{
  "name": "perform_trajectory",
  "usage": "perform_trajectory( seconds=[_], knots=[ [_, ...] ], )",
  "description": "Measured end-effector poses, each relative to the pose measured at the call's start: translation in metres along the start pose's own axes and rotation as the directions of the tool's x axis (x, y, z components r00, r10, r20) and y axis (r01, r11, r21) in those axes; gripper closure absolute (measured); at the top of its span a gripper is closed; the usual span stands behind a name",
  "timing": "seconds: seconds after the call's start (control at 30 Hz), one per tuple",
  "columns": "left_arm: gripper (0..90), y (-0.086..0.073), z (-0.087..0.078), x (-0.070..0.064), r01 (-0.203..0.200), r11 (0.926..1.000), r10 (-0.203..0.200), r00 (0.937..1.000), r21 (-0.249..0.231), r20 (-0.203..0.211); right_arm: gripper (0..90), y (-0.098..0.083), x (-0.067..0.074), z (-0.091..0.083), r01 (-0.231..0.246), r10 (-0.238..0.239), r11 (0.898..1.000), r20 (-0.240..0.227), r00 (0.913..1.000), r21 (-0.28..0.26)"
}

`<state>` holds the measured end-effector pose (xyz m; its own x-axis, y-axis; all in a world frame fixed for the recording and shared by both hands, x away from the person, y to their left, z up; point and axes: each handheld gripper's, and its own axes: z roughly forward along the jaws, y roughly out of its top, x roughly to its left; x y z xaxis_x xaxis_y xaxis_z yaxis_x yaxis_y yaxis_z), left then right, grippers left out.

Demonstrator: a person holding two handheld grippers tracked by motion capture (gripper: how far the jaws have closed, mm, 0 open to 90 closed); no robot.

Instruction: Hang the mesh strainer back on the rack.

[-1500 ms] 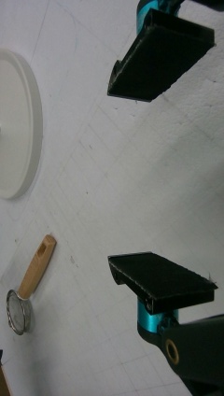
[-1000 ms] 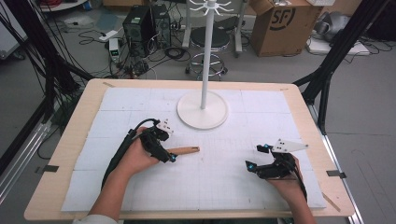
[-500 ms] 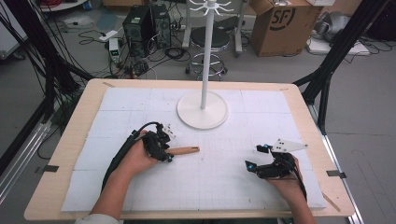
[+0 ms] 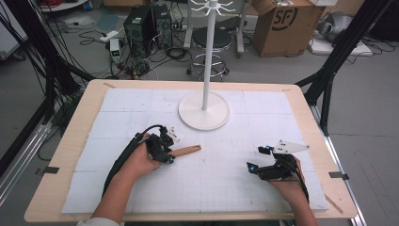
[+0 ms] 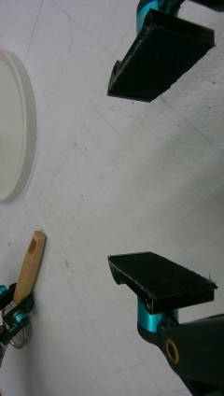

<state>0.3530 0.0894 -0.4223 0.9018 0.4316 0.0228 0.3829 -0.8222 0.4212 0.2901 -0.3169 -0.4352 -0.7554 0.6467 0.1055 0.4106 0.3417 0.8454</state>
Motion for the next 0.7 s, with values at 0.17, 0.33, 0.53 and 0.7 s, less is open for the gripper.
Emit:
perform_trajectory(
  seconds=[0.17, 0.33, 0.53, 0.7],
  knots=[
    [69.0, 0.011, 0.001, -0.003, -0.012, 0.9967, 0.014, 0.9997, 0.080, -0.021, 15.4, 0.000, 0.001, 0.001, 0.004, -0.004, 1.000, 0.001, 1.0000, 0.007],
    [69.2, 0.007, 0.000, -0.003, 0.001, 0.9986, 0.000, 0.9998, 0.053, -0.018, 15.4, 0.000, 0.001, 0.000, 0.005, -0.005, 1.000, 0.000, 1.0000, 0.004],
    [69.3, 0.004, -0.006, -0.004, -0.002, 1.0000, 0.002, 0.9999, 0.009, -0.016, 15.4, -0.001, 0.000, 0.001, 0.003, -0.003, 1.000, 0.001, 1.0000, 0.007],
    [69.2, 0.001, -0.022, -0.002, 0.034, 0.9931, -0.034, 0.9994, -0.112, 0.000, 15.4, -0.001, -0.001, 0.001, 0.002, -0.002, 1.000, 0.002, 1.0000, 0.008]
  ],
)
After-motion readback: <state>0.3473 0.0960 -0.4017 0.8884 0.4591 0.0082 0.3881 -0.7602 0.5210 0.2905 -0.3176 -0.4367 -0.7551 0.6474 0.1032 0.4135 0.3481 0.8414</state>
